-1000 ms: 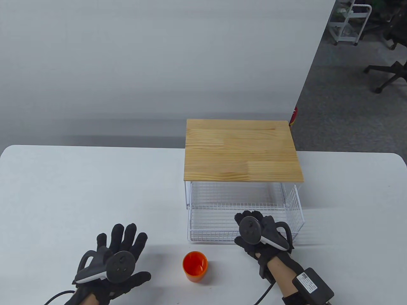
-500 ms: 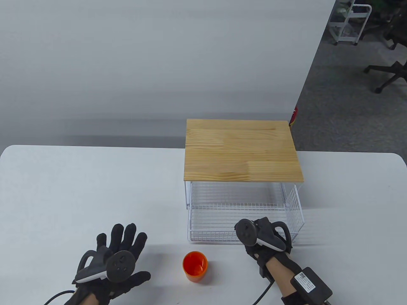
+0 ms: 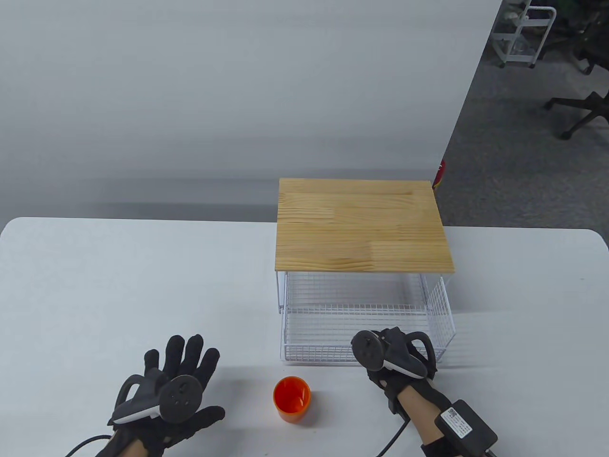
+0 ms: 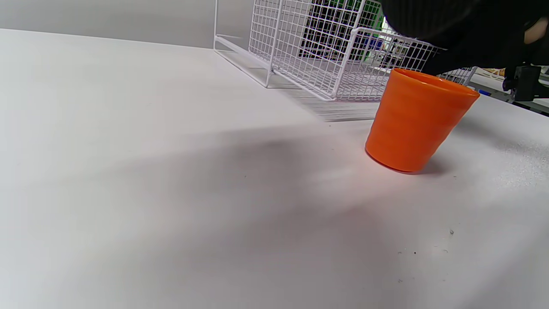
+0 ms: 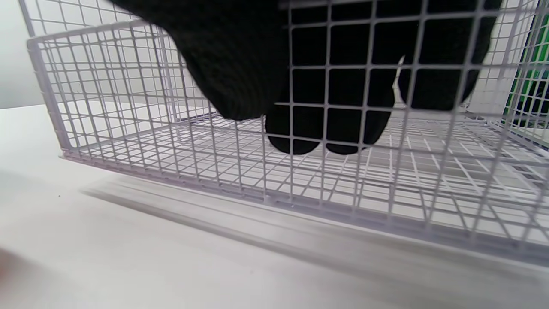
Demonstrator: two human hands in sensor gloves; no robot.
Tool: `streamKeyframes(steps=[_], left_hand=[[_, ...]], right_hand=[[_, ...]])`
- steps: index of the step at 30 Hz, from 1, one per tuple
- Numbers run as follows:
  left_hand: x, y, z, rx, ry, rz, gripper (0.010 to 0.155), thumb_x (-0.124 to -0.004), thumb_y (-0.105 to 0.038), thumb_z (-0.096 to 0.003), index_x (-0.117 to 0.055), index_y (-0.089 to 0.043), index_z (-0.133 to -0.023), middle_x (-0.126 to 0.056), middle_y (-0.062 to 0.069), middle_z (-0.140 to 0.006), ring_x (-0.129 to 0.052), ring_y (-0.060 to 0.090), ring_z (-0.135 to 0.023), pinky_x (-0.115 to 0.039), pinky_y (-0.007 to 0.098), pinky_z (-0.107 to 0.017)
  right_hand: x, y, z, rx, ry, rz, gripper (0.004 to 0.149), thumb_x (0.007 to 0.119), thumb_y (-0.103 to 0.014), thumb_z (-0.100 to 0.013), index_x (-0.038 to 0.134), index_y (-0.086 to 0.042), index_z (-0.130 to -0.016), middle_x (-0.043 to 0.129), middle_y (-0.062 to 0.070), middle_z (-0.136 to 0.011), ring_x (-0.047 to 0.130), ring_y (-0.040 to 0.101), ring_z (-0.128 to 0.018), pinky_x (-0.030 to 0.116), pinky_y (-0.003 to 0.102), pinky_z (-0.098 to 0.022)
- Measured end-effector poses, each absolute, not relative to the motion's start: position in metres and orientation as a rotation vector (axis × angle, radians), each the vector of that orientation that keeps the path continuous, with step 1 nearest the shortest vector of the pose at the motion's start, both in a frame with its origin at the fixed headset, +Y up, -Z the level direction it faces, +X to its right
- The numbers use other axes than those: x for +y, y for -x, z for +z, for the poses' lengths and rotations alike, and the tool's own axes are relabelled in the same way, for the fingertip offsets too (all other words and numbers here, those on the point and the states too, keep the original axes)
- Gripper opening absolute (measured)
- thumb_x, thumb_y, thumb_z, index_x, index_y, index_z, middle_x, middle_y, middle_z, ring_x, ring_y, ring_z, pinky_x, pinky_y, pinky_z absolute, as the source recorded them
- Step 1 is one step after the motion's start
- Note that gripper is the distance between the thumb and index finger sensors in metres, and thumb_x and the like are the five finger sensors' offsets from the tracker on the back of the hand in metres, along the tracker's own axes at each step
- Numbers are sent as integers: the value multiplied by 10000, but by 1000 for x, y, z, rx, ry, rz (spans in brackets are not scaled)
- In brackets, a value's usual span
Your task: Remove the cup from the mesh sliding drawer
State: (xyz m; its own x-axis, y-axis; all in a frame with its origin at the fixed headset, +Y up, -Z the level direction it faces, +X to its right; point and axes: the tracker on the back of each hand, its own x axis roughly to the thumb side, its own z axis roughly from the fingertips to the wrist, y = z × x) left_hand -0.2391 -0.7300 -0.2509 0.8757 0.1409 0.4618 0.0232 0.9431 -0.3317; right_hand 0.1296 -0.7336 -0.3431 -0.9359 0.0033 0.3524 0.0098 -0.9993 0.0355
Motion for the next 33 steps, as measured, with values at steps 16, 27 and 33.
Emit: streamKeyframes(steps=[16, 27, 33], left_hand=[[-730, 239, -251, -503, 339, 60, 994, -557, -672, -542, 41, -106, -1100, 146, 302, -1059, 120, 640, -914, -17, 846, -526], [-731, 239, -252, -503, 340, 59, 993, -555, -672, -543, 42, -107, -1099, 147, 302, -1058, 120, 642, -913, -18, 847, -528], [-731, 239, -251, -502, 335, 61, 994, -556, -672, -542, 45, -107, -1098, 148, 303, -1058, 120, 642, -913, -19, 846, -528]], right_hand=[[-732, -129, -342, 89, 510, -3074, 274, 887, -182, -545, 961, -305, -780, 1128, 100, -763, 1165, 385, -639, 978, 612, -442], [-730, -128, -343, 121, 483, -3067, 279, 883, -183, -545, 955, -306, -784, 1122, 100, -770, 1157, 386, -652, 970, 619, -453], [-729, -128, -345, 128, 470, -3057, 280, 880, -184, -546, 952, -304, -788, 1120, 99, -771, 1152, 385, -658, 965, 621, -458]])
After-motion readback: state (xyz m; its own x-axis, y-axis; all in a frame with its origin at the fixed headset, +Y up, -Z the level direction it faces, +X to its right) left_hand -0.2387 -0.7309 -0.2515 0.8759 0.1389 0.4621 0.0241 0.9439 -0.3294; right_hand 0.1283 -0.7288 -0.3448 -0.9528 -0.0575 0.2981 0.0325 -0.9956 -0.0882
